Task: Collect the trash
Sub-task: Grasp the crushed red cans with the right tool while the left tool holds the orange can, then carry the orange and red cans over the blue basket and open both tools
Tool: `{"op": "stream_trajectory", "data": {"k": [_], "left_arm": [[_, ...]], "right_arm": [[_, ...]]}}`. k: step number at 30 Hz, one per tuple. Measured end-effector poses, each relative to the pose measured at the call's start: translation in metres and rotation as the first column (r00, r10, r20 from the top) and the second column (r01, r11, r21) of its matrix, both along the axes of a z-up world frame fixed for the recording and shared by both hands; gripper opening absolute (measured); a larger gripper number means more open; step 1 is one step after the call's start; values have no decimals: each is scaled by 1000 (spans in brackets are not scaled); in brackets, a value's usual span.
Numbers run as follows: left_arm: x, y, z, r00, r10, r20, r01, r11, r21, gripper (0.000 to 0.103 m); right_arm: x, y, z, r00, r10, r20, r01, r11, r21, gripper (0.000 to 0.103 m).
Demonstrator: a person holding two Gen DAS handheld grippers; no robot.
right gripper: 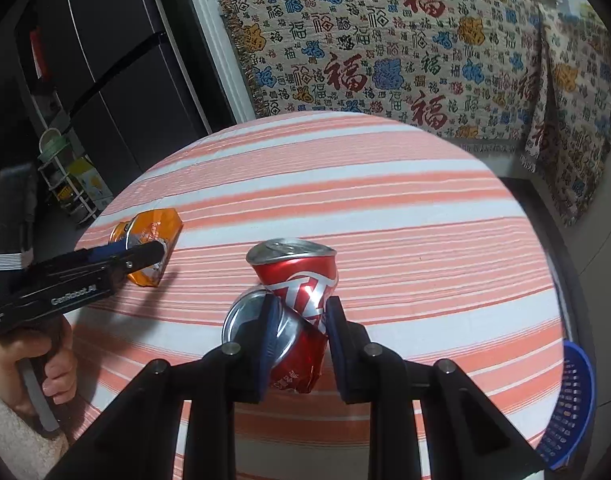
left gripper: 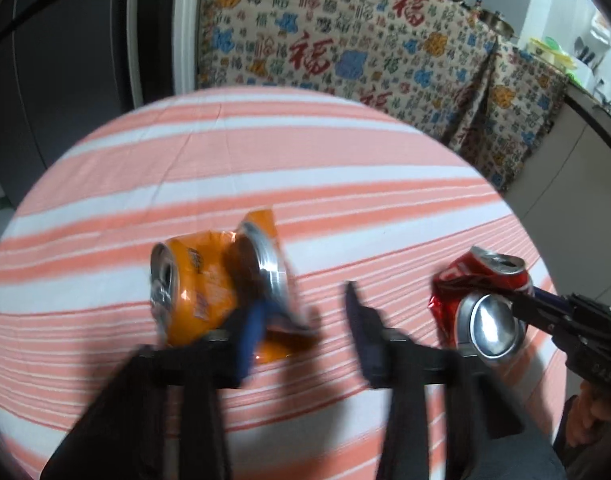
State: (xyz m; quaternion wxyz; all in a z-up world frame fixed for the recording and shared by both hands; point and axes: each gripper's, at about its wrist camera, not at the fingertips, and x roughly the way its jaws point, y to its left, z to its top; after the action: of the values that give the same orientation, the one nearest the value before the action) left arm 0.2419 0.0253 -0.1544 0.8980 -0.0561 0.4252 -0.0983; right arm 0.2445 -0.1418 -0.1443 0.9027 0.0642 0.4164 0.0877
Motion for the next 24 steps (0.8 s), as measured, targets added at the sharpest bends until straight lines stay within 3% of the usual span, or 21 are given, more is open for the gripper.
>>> {"op": "stream_trajectory", "data": {"k": [6,14,24], "left_arm": [[-10,0,5,999,-30,26,31,999,-16,27],[-33,-20,23,989,-141,34,143,988,-65,26],[-44,-95,43,948,-315,57,318,944,-85,26]], "right_arm": [[1,-8,-7,1000,13,-27,-12,999,48,25],[-12,-9,2,1000,-1,-1,1,1000,24,23],[-46,-53,22,991,-127,44,126,992,18,23]]}}
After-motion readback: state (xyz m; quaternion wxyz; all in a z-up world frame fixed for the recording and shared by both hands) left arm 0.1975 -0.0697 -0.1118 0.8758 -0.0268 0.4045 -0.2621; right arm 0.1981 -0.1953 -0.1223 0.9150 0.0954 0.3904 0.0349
